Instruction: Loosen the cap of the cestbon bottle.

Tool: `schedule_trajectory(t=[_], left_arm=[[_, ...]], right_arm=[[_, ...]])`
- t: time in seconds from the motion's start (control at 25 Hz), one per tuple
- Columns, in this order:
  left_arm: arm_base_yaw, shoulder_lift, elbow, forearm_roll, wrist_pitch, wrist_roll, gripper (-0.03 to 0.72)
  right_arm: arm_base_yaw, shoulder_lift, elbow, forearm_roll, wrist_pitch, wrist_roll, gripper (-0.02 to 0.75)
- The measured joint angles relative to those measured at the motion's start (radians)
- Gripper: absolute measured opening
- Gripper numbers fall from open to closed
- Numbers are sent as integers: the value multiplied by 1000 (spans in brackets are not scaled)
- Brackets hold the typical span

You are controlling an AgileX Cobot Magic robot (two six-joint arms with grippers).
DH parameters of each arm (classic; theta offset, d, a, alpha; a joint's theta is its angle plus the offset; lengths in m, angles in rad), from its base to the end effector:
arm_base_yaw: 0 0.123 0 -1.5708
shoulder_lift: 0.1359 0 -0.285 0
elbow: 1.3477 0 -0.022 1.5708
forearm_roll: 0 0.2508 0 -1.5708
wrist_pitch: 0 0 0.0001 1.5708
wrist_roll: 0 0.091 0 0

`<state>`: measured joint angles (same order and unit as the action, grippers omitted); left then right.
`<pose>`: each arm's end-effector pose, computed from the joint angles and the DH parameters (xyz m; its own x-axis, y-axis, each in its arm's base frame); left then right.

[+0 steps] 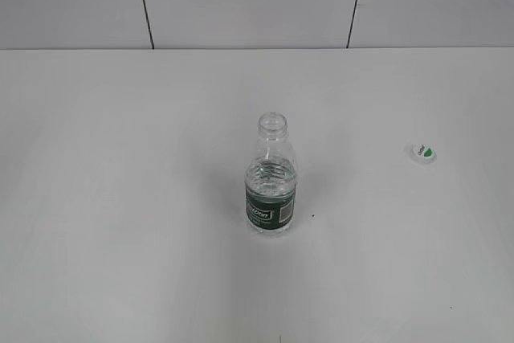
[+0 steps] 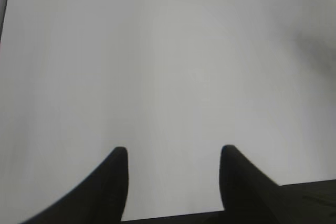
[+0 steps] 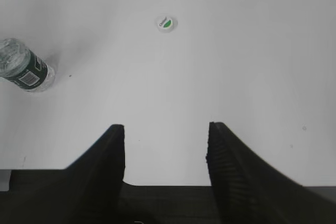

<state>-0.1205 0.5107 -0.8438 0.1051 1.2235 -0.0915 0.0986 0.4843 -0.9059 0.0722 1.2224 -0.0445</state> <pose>0.0561 0.0022 0.3520 -0.7149 0.0308 -0.6985 0.0118 0.9994 0.0321 0.0442 0.0106 0.3706 -0.6477 -0.0839 -0.7573 -0.1621 0.9863 0.0293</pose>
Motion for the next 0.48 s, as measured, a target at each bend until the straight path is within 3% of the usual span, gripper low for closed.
schedule_trajectory(t=[0.48], left_arm=[[0, -454, 139, -61, 5, 0, 351]], right_arm=[[0, -416, 241, 0, 1, -16, 391]])
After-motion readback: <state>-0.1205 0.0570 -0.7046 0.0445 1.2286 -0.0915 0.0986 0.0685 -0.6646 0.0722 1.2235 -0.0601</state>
